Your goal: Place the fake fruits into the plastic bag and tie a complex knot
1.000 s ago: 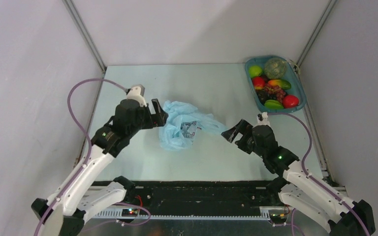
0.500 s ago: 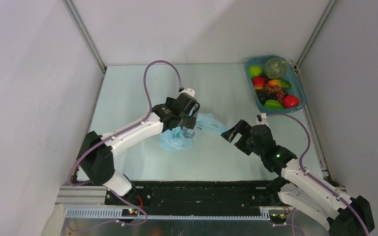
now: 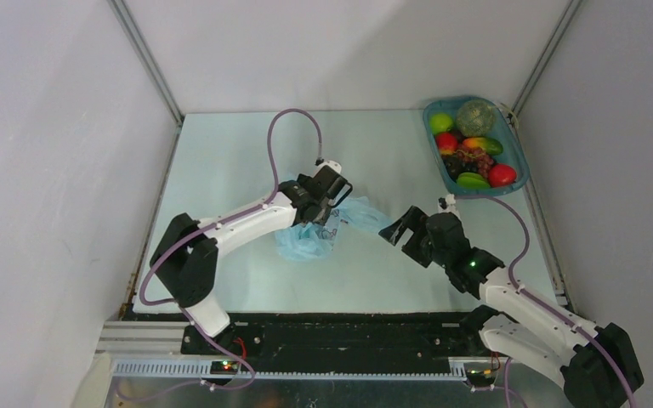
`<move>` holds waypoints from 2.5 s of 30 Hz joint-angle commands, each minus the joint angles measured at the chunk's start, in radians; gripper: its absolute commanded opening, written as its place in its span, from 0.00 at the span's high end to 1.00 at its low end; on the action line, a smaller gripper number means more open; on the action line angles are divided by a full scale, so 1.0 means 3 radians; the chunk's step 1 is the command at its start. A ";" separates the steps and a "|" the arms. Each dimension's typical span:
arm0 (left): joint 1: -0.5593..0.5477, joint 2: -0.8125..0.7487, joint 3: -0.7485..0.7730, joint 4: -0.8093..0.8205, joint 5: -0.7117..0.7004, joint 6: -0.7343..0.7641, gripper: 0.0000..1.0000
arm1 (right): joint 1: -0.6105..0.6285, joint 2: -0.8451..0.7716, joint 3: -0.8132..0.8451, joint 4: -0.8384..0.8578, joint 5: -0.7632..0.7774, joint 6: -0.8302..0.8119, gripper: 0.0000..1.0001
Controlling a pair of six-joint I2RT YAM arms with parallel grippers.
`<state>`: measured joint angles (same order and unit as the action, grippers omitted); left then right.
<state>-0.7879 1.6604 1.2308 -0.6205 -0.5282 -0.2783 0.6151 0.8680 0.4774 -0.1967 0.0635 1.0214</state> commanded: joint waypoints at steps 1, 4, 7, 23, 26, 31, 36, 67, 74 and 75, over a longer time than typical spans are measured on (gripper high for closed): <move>-0.0019 -0.0040 0.0091 0.0028 -0.0046 0.0038 0.40 | 0.0009 0.0056 0.0154 0.0162 0.0017 0.0050 0.04; -0.0022 -0.0055 0.0094 -0.0005 -0.0030 -0.0009 0.77 | 0.0043 0.0064 0.0185 0.0188 0.0031 0.0054 0.06; -0.0021 -0.0181 0.0098 -0.0003 -0.0005 -0.0081 0.98 | 0.0226 -0.0019 0.0267 0.0025 0.0376 0.0094 0.15; 0.0055 -0.1326 -0.0578 0.1051 0.1068 -0.1438 1.00 | 0.1002 -0.0125 0.0474 0.0229 0.1021 -0.0105 0.26; 0.0093 -0.1405 -0.0689 0.1142 0.1146 -0.1551 1.00 | 0.1040 0.0014 0.0474 0.0295 0.0957 -0.0107 0.26; 0.0209 -0.1508 -0.0953 0.1420 0.1453 -0.1764 1.00 | 0.1075 0.0184 0.0470 0.0213 0.1115 -0.0124 0.26; 0.0252 -0.1498 -0.1056 0.1546 0.1585 -0.1837 1.00 | 0.0814 0.0436 0.0333 0.0412 0.0844 -0.0049 0.28; 0.0364 -0.1431 -0.1385 0.1948 0.2204 -0.1770 1.00 | 0.0333 0.1884 -0.0031 0.2360 -0.0607 -0.0232 0.34; 0.0408 -0.1554 -0.1393 0.1894 0.2123 -0.1681 1.00 | 0.0322 0.1752 -0.0026 0.2192 -0.0418 -0.0312 0.84; 0.0454 -0.1584 -0.1393 0.1841 0.2095 -0.1633 1.00 | 0.0313 0.1664 -0.0030 0.2055 -0.0296 -0.0348 0.96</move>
<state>-0.6800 1.2411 0.8165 -0.0811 0.1120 -0.8204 0.7162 1.4277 0.4690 0.4446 -0.0929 0.9413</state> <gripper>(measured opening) 0.004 0.204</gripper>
